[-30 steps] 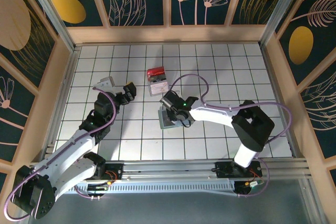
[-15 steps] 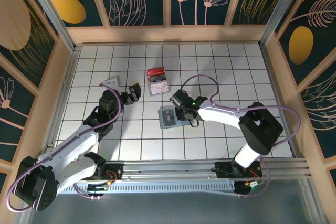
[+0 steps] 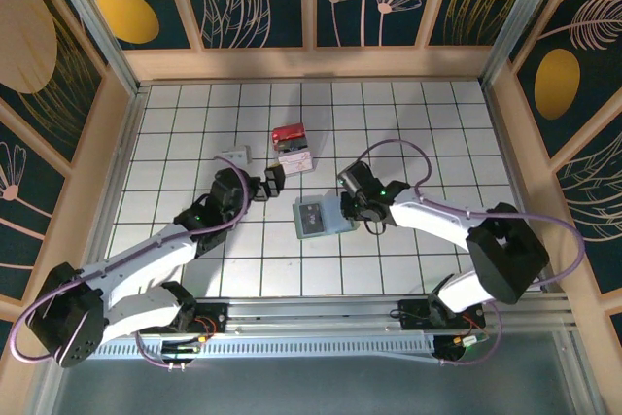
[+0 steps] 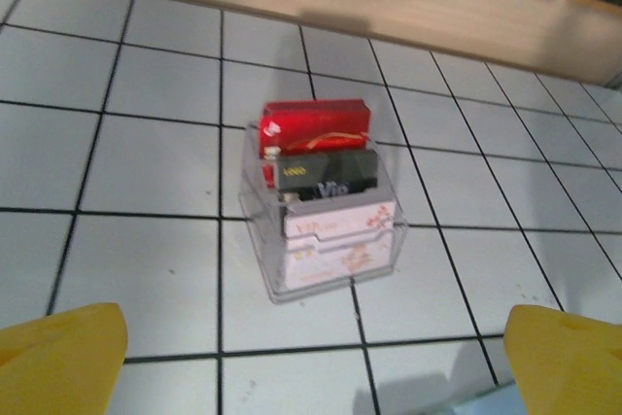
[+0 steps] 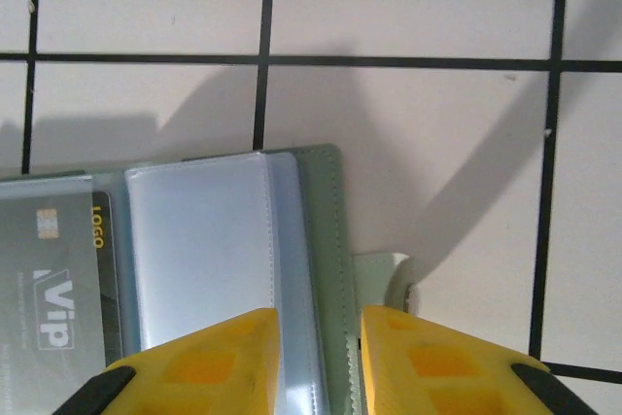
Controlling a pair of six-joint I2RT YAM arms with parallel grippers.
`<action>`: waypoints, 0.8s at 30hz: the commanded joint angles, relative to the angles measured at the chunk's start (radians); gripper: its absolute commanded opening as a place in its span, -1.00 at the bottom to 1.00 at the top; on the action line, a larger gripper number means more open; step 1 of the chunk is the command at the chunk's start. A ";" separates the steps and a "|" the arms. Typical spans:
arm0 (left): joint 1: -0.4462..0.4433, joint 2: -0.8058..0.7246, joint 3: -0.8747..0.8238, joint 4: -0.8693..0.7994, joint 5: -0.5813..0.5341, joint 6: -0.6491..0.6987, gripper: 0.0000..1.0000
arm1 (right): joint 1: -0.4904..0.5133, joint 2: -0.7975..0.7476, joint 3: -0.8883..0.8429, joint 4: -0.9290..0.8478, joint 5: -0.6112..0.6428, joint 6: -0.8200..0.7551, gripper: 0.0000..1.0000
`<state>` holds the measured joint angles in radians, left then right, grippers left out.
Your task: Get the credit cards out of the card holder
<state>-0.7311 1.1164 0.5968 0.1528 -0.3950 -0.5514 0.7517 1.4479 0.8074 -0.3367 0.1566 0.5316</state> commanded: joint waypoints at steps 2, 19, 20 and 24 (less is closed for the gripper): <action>-0.097 0.038 0.060 -0.112 -0.150 -0.120 0.98 | -0.027 -0.091 -0.019 0.039 -0.002 -0.012 -0.48; -0.255 0.317 0.180 -0.441 -0.184 -0.543 0.98 | -0.033 -0.114 -0.004 0.060 -0.238 -0.049 -0.56; -0.255 0.336 0.188 -0.441 -0.162 -0.538 0.98 | -0.032 -0.109 -0.007 0.064 -0.253 -0.046 -0.57; -0.255 0.390 0.209 -0.457 -0.109 -0.536 0.93 | -0.032 -0.094 -0.020 0.097 -0.314 -0.036 -0.62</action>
<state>-0.9813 1.4834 0.7746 -0.2584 -0.5529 -1.0561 0.7231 1.3422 0.7959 -0.2806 -0.0891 0.4957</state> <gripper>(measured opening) 0.973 0.194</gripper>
